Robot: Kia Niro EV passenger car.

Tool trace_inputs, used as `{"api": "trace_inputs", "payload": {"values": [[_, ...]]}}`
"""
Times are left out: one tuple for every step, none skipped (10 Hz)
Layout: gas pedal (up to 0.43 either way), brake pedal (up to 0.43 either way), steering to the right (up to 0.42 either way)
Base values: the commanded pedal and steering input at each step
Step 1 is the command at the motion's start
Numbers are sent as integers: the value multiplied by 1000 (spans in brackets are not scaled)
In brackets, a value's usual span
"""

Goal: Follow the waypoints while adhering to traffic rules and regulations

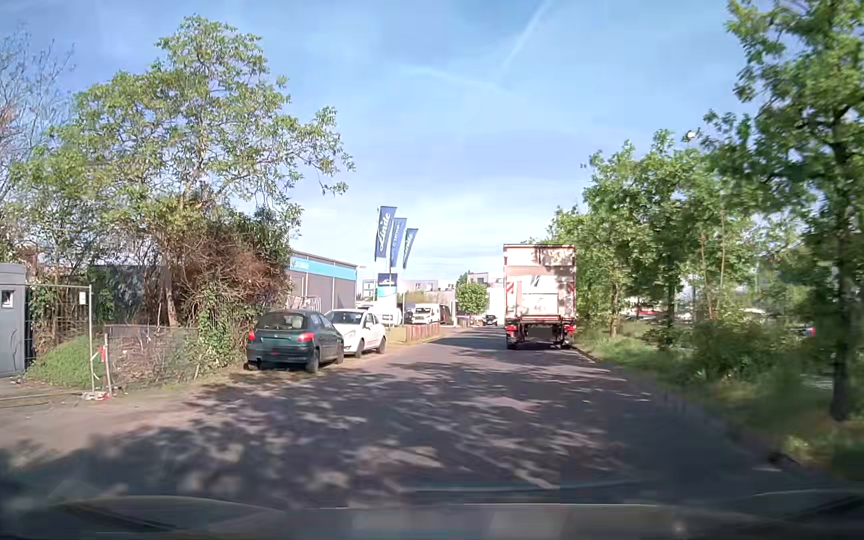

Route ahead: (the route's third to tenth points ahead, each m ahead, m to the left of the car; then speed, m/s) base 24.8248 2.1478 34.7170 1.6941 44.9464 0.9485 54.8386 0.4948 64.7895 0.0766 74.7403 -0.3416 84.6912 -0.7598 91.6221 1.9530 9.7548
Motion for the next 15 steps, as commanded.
{"api": "trace_inputs", "payload": {"values": [[138, 0, -33], [98, 0, -32], [79, 0, -29], [59, 0, -25], [20, 0, -21], [0, 0, -18], [0, 0, -14], [0, 0, -12], [0, 0, -8], [0, 0, -4], [0, 0, 2], [0, 0, 7], [0, 0, 11], [0, 0, 15], [0, 0, 18]]}}
